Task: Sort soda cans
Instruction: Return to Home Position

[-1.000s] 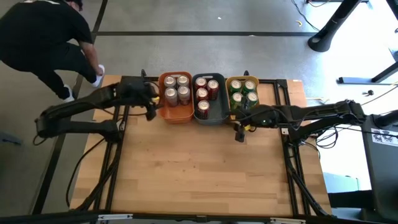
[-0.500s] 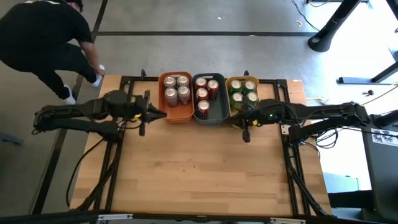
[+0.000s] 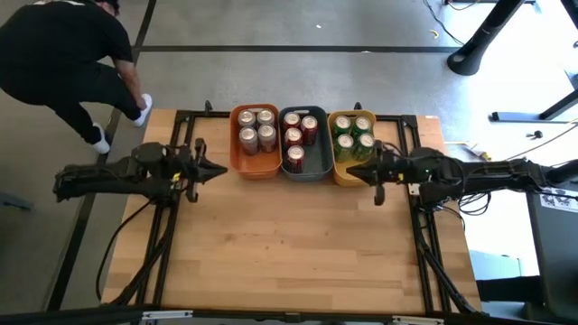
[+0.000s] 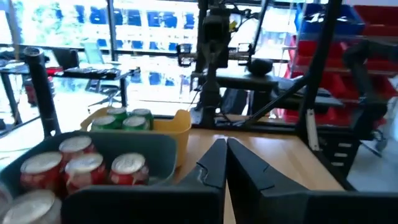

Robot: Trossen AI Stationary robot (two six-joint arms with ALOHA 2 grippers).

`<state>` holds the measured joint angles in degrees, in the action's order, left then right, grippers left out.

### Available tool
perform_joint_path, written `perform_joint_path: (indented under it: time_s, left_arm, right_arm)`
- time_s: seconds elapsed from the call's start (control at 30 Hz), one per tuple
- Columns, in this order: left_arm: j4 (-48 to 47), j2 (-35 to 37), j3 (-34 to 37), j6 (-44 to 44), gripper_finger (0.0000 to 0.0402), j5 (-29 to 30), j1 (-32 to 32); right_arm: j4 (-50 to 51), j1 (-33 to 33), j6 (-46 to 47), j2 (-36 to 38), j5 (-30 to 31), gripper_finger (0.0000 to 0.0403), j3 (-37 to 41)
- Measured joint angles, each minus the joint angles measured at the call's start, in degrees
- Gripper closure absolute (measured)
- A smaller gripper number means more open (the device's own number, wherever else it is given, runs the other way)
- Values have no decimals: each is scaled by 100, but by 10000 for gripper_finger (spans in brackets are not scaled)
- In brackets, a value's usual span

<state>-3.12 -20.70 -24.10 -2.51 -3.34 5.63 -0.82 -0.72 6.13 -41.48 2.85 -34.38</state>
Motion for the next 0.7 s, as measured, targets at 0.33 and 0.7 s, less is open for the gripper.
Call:
perform_joint_path:
  time_s: [0.33,0.7]
  left_arm:
    - [270,662,1049,-815,387,414,-5]
    - [868,1541,2118,-73,394,396,-7]
  right_arm:
    - [-292,1,213,1003,512,384,1141]
    - [-525,-1,302,2400,706,384,2249]
